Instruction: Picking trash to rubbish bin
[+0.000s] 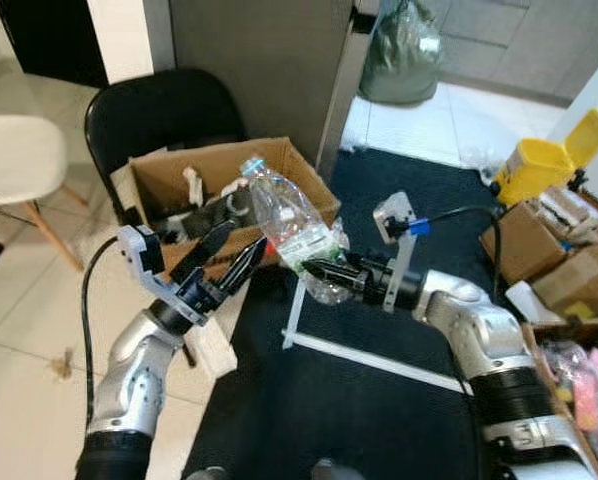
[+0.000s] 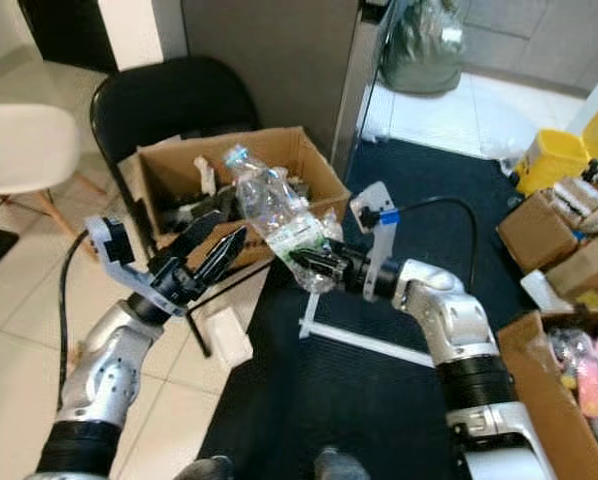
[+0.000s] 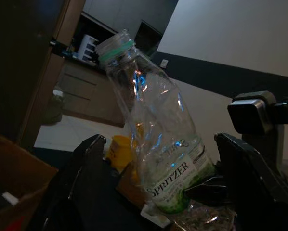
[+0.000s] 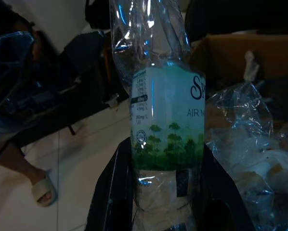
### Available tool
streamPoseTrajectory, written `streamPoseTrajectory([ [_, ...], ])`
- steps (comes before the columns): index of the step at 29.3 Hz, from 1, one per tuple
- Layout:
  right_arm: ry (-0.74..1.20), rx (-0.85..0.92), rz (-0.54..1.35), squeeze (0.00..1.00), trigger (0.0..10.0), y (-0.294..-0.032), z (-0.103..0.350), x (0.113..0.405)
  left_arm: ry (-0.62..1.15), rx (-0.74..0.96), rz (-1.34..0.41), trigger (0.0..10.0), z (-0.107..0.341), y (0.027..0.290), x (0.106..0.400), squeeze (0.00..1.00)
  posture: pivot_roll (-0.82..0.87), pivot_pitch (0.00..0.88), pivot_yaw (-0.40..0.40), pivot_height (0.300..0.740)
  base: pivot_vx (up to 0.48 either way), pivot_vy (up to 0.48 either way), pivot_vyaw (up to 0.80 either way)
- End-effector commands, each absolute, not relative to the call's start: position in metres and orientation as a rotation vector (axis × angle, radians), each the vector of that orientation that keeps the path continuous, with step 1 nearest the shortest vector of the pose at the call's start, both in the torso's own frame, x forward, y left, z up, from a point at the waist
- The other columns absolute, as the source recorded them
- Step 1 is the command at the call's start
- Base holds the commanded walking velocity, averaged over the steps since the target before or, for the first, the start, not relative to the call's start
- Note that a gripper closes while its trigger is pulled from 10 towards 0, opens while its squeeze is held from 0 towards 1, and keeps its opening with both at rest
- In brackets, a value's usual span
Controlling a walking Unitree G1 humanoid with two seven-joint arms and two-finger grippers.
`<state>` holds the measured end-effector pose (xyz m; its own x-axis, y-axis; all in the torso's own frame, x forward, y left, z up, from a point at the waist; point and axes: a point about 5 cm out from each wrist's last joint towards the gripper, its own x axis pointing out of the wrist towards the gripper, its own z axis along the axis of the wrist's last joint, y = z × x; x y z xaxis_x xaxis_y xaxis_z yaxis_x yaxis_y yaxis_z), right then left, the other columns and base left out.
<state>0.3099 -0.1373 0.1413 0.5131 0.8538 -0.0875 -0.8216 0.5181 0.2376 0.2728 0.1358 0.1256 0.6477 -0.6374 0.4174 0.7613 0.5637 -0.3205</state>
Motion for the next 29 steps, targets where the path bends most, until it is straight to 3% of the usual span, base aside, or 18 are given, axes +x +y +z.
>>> streamPoseTrajectory([
  [1,0.196,0.164,0.996,0.0,10.0,-0.1429,0.1418,0.3102,-0.253,-0.505,-0.854,10.0,0.1227,0.1319,0.2717,0.0,0.01,0.0,-0.074,0.74,0.48,0.0,0.0],
  [13,0.171,0.158,1.006,0.0,10.0,-0.143,0.1447,0.3102,-0.253,-0.501,-0.851,10.0,0.1213,0.1321,0.2718,0.0,0.02,0.0,-0.076,0.74,0.48,0.0,0.0],
  [21,0.168,0.141,1.008,0.0,10.0,-0.1429,0.1431,0.309,-0.252,-0.498,-0.85,10.0,0.1208,0.1325,0.2717,0.0,0.02,0.0,-0.073,0.74,0.48,0.0,0.73],
  [29,0.182,0.152,0.993,0.0,10.0,-0.1436,0.1421,0.3105,-0.253,-0.498,-0.848,10.0,0.1204,0.1327,0.2717,0.0,0.02,0.0,-0.072,0.74,0.48,0.0,0.0],
])
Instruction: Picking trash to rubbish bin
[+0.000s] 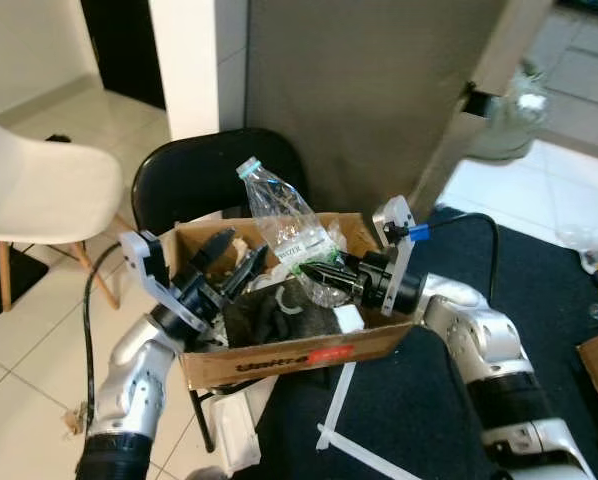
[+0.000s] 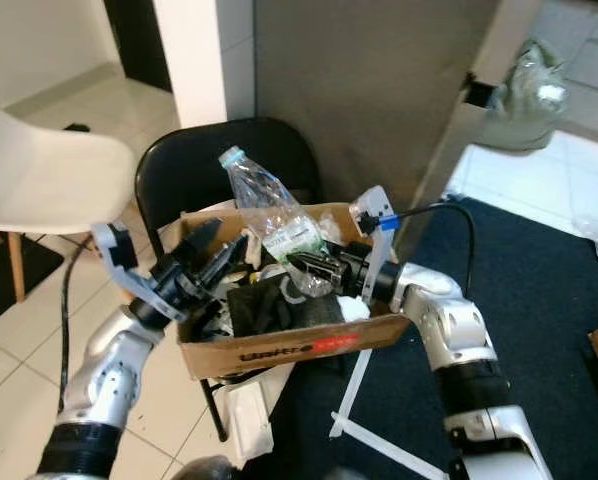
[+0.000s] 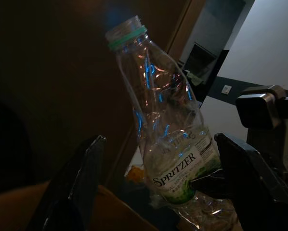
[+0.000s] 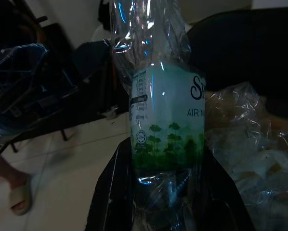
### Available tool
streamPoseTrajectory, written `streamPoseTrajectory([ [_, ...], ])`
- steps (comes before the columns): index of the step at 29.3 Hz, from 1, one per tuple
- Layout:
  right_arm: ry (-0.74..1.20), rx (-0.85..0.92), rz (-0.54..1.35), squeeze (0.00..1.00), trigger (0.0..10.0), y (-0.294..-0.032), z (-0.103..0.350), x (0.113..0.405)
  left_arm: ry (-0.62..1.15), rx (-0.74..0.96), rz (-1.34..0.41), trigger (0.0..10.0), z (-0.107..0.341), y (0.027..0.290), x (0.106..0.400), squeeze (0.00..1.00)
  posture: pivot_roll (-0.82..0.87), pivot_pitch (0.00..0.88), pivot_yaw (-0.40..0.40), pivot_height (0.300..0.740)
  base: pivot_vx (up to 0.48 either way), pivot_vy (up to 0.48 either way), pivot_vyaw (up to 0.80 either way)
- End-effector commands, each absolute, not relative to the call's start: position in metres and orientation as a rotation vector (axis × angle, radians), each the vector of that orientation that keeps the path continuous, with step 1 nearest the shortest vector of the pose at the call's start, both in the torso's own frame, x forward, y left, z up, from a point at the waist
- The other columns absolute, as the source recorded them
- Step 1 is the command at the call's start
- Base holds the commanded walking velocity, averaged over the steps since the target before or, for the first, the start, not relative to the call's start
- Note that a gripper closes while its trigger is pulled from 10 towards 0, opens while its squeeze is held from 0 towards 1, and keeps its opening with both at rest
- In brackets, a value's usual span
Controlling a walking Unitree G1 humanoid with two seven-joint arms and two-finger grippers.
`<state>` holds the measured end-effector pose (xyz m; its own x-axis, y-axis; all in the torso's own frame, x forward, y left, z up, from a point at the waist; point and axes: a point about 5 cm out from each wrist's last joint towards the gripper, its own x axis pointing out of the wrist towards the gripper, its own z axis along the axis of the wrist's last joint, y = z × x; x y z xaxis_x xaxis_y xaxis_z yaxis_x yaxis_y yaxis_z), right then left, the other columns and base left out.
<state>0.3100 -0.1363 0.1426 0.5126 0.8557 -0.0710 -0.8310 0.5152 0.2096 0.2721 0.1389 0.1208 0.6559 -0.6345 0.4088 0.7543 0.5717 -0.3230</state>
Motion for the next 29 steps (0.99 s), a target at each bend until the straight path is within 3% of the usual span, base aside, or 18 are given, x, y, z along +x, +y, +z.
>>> streamPoseTrajectory([
  [1,0.183,0.149,0.993,0.0,10.0,-0.144,0.142,0.311,-0.253,-0.497,-0.846,10.0,0.121,0.133,0.272,0.0,0.02,0.0,-0.072,0.74,0.48,0.0,0.0],
  [20,0.209,0.056,0.977,0.0,10.0,-0.15,0.142,0.313,-0.12,-0.485,-0.965,10.0,0.119,0.139,0.26,0.0,0.02,0.0,-0.071,0.74,0.032,0.0,0.0],
  [29,0.278,-0.117,0.994,0.0,10.0,-0.162,0.138,0.311,-0.022,-0.454,-1.058,10.0,0.119,0.144,0.247,0.0,0.02,0.0,-0.07,0.74,0.0,0.0,0.0],
])
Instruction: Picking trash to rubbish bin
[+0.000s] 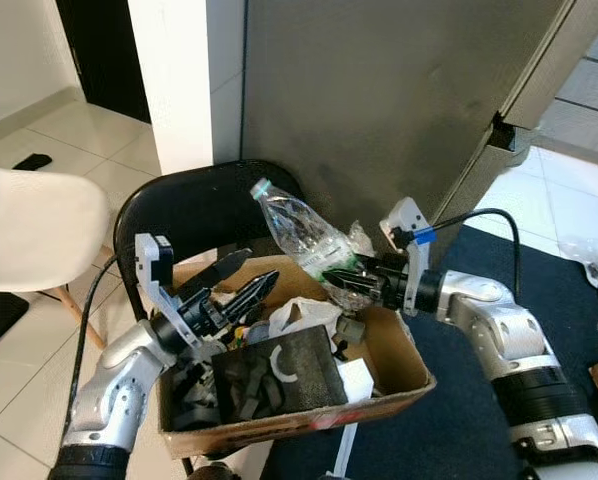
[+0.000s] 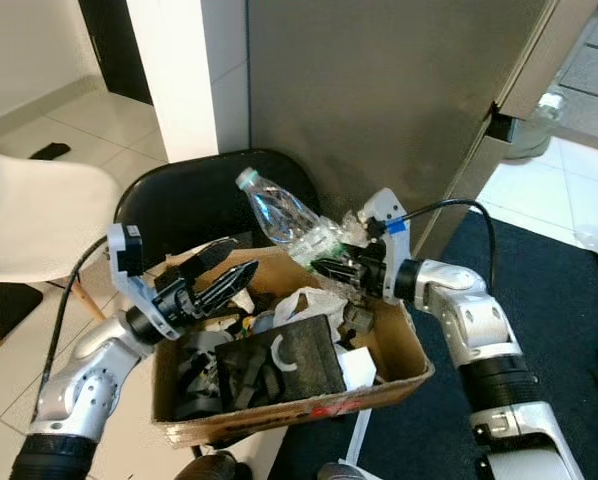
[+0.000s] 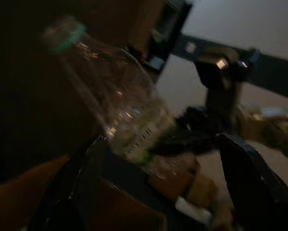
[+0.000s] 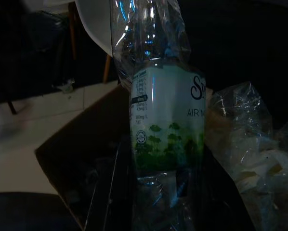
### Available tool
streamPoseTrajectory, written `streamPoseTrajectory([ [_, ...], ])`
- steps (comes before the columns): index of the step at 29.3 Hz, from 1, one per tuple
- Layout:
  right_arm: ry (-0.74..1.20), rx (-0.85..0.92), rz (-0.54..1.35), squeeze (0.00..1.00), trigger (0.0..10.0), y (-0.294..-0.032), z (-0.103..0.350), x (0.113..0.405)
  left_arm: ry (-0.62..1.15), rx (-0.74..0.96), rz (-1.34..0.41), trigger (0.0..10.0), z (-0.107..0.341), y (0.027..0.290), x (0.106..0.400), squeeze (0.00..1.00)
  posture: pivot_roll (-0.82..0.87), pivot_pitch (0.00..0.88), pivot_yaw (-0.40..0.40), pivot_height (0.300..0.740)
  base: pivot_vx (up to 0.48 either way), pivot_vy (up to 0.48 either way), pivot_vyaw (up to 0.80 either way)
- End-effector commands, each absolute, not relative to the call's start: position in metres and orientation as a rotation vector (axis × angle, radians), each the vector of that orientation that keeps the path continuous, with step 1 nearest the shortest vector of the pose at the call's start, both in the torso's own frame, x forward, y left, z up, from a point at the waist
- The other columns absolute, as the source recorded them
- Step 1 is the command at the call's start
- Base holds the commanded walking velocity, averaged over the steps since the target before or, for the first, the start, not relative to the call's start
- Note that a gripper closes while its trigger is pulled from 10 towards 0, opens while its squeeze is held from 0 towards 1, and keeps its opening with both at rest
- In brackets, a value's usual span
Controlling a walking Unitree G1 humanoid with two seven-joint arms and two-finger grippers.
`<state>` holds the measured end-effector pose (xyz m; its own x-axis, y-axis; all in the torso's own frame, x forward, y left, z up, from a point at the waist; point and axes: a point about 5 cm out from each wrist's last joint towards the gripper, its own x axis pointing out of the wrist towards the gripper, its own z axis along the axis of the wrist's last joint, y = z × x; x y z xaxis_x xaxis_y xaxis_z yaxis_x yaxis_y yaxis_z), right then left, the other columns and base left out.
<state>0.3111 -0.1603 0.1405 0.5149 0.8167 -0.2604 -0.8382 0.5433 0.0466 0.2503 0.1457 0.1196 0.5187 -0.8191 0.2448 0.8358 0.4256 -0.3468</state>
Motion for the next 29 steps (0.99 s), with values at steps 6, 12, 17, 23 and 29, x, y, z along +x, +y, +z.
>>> streamPoseTrajectory([
  [6,0.318,-0.19,0.957,0.0,10.0,-0.165,0.134,0.315,0.045,-0.424,-1.101,10.0,0.113,0.146,0.238,0.0,0.02,0.0,-0.067,0.74,0.0,0.0,0.0],
  [12,0.315,-0.222,0.911,0.0,10.0,-0.168,0.138,0.322,0.094,-0.373,-1.085,10.0,0.109,0.153,0.236,0.0,0.02,0.0,-0.068,0.74,0.0,0.0,0.0],
  [17,0.307,-0.24,0.876,0.0,10.0,-0.17,0.141,0.328,0.211,-0.278,-1.038,10.0,0.099,0.167,0.233,0.0,0.02,0.0,-0.073,0.74,0.0,0.0,0.0],
  [23,0.3,-0.249,0.851,0.0,10.0,-0.173,0.143,0.331,0.399,-0.068,-0.937,10.0,0.087,0.205,0.222,0.0,0.03,0.0,-0.079,0.74,0.0,0.0,0.0],
  [29,0.327,-0.287,0.865,0.0,10.0,-0.177,0.139,0.33,0.407,0.023,-0.874,10.0,0.102,0.228,0.221,0.0,0.03,0.0,-0.081,0.74,0.0,0.0,0.0],
])
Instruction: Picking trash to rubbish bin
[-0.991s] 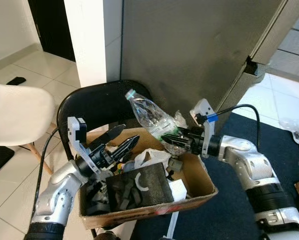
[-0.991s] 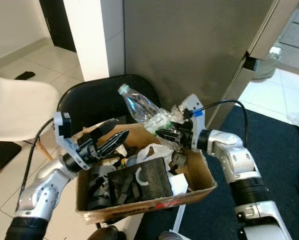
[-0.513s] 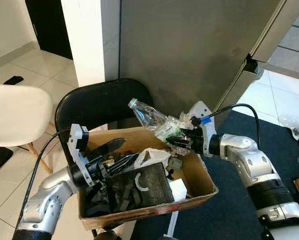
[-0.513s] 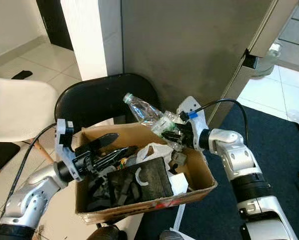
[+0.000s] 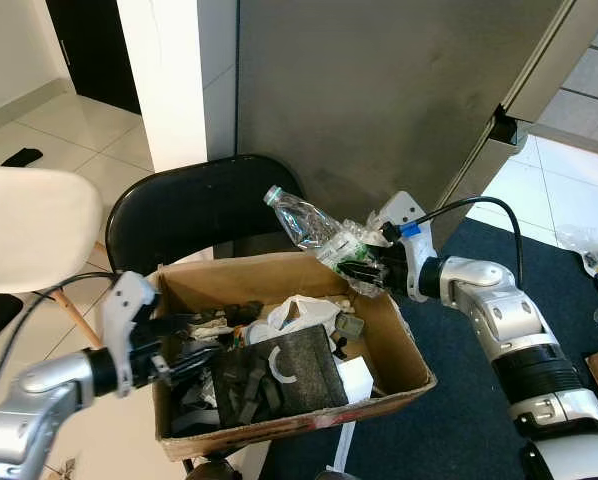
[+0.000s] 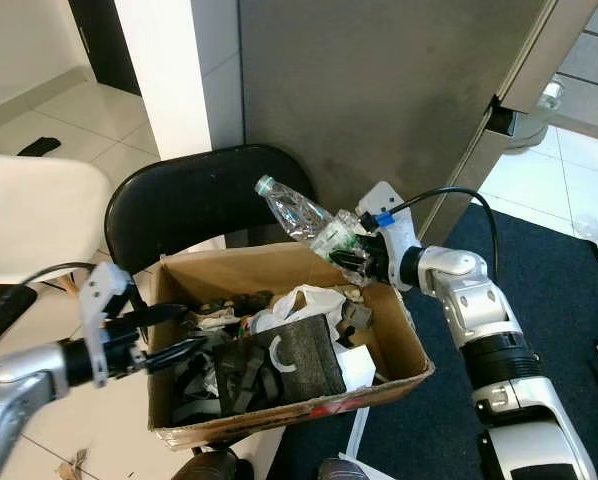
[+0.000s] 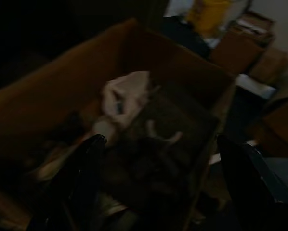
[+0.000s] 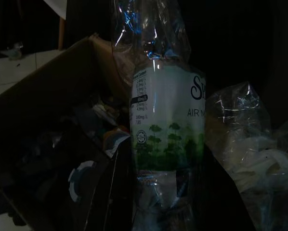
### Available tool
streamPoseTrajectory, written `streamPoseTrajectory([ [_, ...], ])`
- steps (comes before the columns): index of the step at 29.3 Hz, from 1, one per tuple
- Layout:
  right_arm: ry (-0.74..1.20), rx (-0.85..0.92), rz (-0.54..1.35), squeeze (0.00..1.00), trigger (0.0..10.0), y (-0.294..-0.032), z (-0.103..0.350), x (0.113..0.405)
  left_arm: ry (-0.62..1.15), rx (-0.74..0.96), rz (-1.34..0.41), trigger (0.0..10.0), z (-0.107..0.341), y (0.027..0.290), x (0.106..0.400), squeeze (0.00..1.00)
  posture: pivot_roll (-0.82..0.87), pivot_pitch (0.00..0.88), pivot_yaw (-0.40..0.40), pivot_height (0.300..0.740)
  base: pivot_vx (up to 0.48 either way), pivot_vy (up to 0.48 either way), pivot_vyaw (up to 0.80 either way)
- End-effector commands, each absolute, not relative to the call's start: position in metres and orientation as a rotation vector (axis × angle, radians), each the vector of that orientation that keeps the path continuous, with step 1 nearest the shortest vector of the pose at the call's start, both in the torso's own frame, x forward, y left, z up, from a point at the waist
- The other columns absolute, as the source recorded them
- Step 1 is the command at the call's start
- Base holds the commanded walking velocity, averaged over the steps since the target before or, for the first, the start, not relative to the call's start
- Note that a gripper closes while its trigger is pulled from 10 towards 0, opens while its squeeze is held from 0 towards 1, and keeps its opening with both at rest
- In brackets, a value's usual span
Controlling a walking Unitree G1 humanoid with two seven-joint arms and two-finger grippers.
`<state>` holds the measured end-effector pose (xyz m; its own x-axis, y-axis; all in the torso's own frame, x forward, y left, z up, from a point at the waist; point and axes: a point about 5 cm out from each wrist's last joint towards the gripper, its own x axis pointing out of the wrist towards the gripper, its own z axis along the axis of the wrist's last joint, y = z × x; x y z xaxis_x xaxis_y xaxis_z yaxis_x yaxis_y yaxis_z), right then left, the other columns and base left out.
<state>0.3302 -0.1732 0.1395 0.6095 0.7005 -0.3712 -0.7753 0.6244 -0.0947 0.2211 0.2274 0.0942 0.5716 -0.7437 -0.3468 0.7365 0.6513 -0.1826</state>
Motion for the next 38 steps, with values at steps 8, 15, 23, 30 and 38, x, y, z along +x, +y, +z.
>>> streamPoseTrajectory([
  [8,0.356,-0.34,0.899,1.0,10.0,-0.18,0.133,0.326,0.408,0.052,-0.895,10.0,0.105,0.225,0.22,0.0,0.03,0.0,-0.081,0.74,0.0,0.0,0.0],
  [15,0.36,-0.349,0.926,1.0,10.0,-0.179,0.132,0.323,0.393,0.05,-0.917,10.0,0.109,0.221,0.22,0.0,0.03,0.0,-0.079,0.74,0.0,0.0,0.0],
  [23,0.266,-0.142,0.904,0.0,10.0,-0.188,0.15,0.329,0.344,0.043,-0.931,10.0,0.114,0.215,0.222,0.0,0.03,0.0,-0.079,0.74,0.0,0.0,0.0],
  [30,0.162,0.068,0.936,0.0,10.0,-0.185,0.163,0.327,0.235,0.036,-0.915,10.0,0.122,0.194,0.235,0.0,0.02,0.0,-0.071,0.74,0.0,0.0,0.0],
  [38,0.128,0.182,0.836,0.0,10.0,-0.181,0.157,0.334,0.015,-0.092,-0.839,10.0,0.14,0.168,0.26,0.0,0.02,0.0,-0.067,0.74,0.0,0.0,0.0],
])
